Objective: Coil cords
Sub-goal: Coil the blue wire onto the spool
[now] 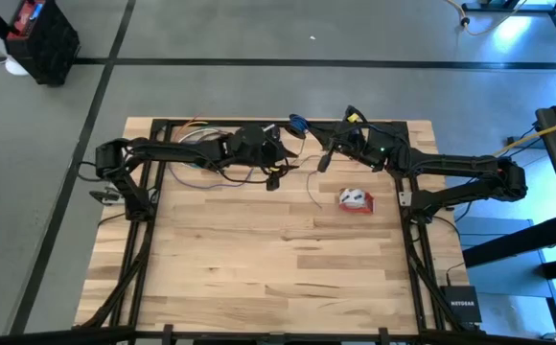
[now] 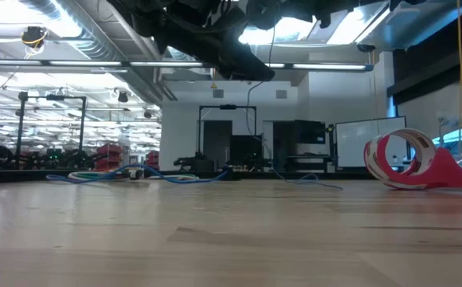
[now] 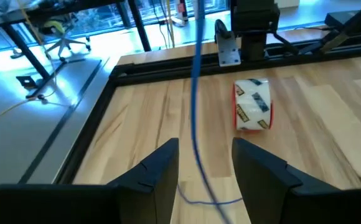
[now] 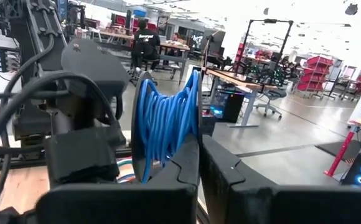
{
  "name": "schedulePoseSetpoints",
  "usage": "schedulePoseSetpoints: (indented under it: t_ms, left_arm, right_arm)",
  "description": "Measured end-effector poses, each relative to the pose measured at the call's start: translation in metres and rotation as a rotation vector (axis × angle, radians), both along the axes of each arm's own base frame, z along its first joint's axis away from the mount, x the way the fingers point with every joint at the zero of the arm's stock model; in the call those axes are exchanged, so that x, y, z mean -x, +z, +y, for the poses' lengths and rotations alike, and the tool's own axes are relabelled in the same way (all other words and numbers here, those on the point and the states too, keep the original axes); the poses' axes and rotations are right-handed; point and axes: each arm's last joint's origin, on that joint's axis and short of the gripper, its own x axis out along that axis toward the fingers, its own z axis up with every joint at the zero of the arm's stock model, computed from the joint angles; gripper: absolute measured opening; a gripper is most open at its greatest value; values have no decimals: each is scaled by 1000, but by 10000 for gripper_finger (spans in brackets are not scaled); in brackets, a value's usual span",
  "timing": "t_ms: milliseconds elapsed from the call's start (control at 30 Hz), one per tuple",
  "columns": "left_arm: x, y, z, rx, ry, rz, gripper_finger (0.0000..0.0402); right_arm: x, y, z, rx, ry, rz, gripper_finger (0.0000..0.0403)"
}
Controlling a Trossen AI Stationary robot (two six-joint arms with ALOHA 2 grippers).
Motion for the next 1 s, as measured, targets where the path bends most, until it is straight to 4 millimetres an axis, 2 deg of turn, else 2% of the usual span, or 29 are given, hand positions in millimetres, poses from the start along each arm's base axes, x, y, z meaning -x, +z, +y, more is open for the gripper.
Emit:
schedulePoseSetpoints:
  t_ms: [133, 233, 533, 667, 833, 1000]
  left_arm:
    - [0, 0, 0, -1, 1, -6, 140]
    - [-1, 2, 1, -4, 1, -24, 123]
    - [-2, 6, 2, -36, -2, -65, 7]
    - [-1, 5, 6, -78, 40, -47, 4]
    - [7, 4, 25, -152, 195, 15, 4]
    - [23, 14, 37, -183, 284, 61, 3]
  right_arm:
    - [0, 0, 0, 3, 0, 2, 5]
    - [0, 0, 0, 14, -1, 7, 5]
    - [0, 0, 0, 15, 5, 7, 4]
    - [0, 0, 1, 16, 21, 8, 3]
    - [-3, -4, 7, 13, 64, 40, 2]
    - [-4, -11, 16, 27, 18, 129, 2]
